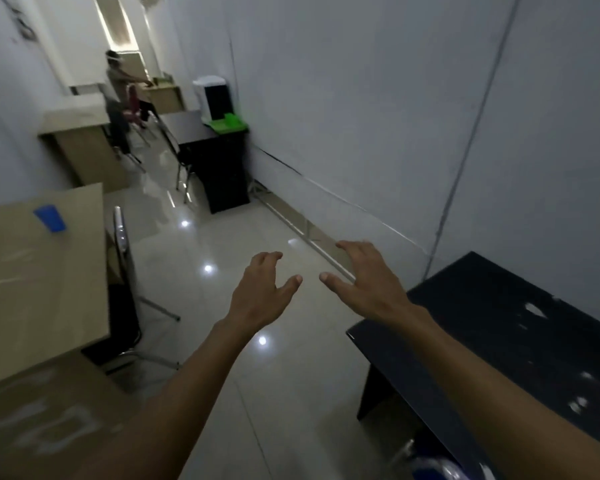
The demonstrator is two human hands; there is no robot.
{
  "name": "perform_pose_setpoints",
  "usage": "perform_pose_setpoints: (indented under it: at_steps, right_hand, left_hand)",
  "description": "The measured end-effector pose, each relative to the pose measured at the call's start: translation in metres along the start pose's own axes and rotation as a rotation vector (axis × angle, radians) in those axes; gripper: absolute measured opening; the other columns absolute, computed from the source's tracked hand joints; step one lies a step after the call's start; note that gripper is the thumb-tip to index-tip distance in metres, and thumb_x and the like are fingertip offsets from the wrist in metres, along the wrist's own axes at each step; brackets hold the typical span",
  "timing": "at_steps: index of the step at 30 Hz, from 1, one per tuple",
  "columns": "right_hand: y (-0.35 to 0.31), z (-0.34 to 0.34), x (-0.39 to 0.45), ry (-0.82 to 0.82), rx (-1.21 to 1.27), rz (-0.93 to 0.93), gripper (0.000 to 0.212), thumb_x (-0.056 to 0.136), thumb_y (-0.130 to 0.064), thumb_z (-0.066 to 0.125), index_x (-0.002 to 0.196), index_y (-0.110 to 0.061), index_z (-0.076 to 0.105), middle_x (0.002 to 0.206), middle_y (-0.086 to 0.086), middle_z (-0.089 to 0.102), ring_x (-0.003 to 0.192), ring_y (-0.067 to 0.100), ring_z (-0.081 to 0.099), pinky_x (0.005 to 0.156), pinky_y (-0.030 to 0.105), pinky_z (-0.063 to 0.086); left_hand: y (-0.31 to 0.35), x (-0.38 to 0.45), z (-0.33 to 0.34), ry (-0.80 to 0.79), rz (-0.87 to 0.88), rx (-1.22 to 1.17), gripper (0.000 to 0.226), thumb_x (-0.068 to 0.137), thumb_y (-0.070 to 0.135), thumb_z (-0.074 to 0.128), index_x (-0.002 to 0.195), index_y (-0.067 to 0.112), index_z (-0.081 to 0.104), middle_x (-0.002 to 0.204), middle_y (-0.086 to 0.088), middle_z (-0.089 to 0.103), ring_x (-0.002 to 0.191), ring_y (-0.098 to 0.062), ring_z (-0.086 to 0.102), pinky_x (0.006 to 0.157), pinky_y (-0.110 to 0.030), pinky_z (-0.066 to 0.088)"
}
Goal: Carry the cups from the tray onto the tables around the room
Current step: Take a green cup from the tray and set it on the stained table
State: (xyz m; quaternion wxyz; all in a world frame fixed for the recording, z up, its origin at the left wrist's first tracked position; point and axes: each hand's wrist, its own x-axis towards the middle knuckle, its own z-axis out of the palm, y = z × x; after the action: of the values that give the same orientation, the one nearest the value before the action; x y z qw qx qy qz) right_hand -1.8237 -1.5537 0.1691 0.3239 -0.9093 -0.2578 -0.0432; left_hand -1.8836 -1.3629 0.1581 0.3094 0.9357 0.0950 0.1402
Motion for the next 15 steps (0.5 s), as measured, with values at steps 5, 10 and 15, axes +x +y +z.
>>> perform_pose_setpoints:
  at_steps: [5, 10, 15]
  right_hand:
    - [-0.011, 0.043, 0.094, -0.061, 0.023, -0.039, 0.074, 0.084, -0.062, 0.050, 0.144, -0.022, 0.034, 0.149, 0.007, 0.038, 0.144, 0.028, 0.022, 0.113, 0.052, 0.030]
    - [-0.008, 0.082, 0.205, -0.081, 0.010, -0.077, 0.071, 0.089, -0.055, 0.054, 0.147, -0.023, 0.030, 0.155, 0.006, 0.031, 0.149, 0.026, 0.012, 0.116, 0.051, 0.024]
    - [-0.006, 0.113, 0.328, -0.138, 0.015, -0.131, 0.071, 0.089, -0.054, 0.055, 0.148, -0.022, 0.029, 0.155, 0.005, 0.031, 0.148, 0.025, 0.016, 0.115, 0.050, 0.027]
  left_hand:
    - [-0.051, 0.075, -0.023, 0.045, -0.053, 0.031, 0.064, 0.091, 0.045, 0.059, 0.144, 0.014, 0.039, 0.150, -0.008, 0.040, 0.132, -0.023, 0.043, 0.099, -0.035, 0.040]
    - [-0.095, 0.168, -0.030, 0.087, -0.081, 0.046, 0.064, 0.091, 0.044, 0.059, 0.144, 0.013, 0.039, 0.151, -0.008, 0.040, 0.134, -0.023, 0.042, 0.101, -0.036, 0.039]
    - [-0.133, 0.274, -0.038, 0.134, -0.151, 0.053, 0.063, 0.093, 0.045, 0.055, 0.144, 0.013, 0.039, 0.151, -0.008, 0.040, 0.135, -0.024, 0.041, 0.102, -0.037, 0.038]
